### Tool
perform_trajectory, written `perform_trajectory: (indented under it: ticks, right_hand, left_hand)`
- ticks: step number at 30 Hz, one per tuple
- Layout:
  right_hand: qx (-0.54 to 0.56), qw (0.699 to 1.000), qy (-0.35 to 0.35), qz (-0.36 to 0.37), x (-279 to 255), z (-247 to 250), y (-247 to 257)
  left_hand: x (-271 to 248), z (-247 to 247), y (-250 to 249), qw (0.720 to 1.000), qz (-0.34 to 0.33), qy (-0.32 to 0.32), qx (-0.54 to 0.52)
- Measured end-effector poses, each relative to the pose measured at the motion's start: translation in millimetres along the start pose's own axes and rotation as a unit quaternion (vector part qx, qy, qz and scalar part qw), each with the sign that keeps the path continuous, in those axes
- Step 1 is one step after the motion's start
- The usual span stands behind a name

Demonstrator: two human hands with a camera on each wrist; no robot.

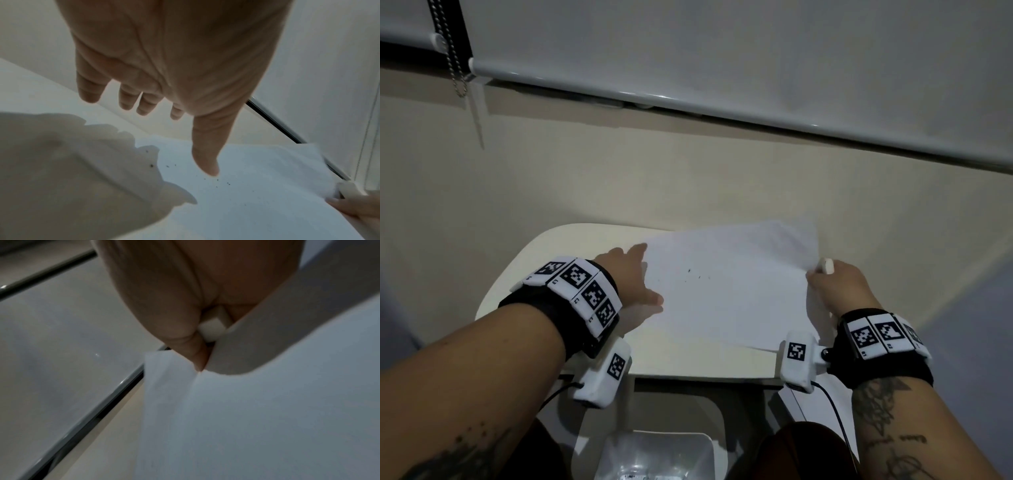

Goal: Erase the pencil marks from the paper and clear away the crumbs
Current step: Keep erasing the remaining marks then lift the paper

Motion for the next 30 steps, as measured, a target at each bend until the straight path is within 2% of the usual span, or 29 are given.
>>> perform_trajectory:
  ticks: [5, 9, 13, 16, 18, 22, 24, 28, 30]
  right_hand:
    - [0.093, 0.992, -0.068, 0.057, -2.8, 14.8, 9.2]
    - [0.186, 0.975, -0.102, 0.066, -0.1, 20.6, 8.1]
    - [0.235, 0.96, -0.111, 0.101, 0.9, 30.7, 11.6]
    - [0.287, 0.942, -0.111, 0.138, -0.3, 36.9, 14.5]
    - [0.317, 0.933, -0.092, 0.143, 1.8, 36.0, 12.1]
    - [0.292, 0.944, -0.058, 0.14, 4.1, 27.6, 5.8]
    - [0.263, 0.952, -0.078, 0.133, 2.8, 26.5, 3.8]
    - [0.285, 0.942, -0.112, 0.139, 3.3, 27.9, 4.0]
    - [0.226, 0.962, -0.083, 0.13, 7.2, 23.2, 3.5]
  left_hand:
    - [1.0, 18.2, 11.4, 0.992, 0.032, -0.044, -0.114]
    - [2.3, 28.8, 13.7, 0.97, 0.035, -0.1, -0.22]
    - [9.0, 38.7, 13.6, 0.932, 0.029, -0.138, -0.334]
    - [19.0, 45.9, 17.3, 0.893, 0.028, -0.166, -0.418]
    - [23.3, 49.4, 16.3, 0.865, 0.015, -0.163, -0.474]
    - [26.6, 51.3, 10.2, 0.854, -0.026, -0.183, -0.487]
    - [22.9, 51.6, 6.2, 0.841, -0.043, -0.204, -0.5]
    - [14.0, 54.4, 2.8, 0.816, -0.074, -0.268, -0.507]
    - [11.7, 53.5, 0.4, 0.828, -0.085, -0.269, -0.484]
Point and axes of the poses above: each hand's wrist, its own x-axis towards the middle knuckle, its own z-axis out of the back of the hand, y = z × x, the point moved 4 cm from there along x, towards the middle knuckle, and after that the axes turned 2 degrees about x, right-handed, at the moved point
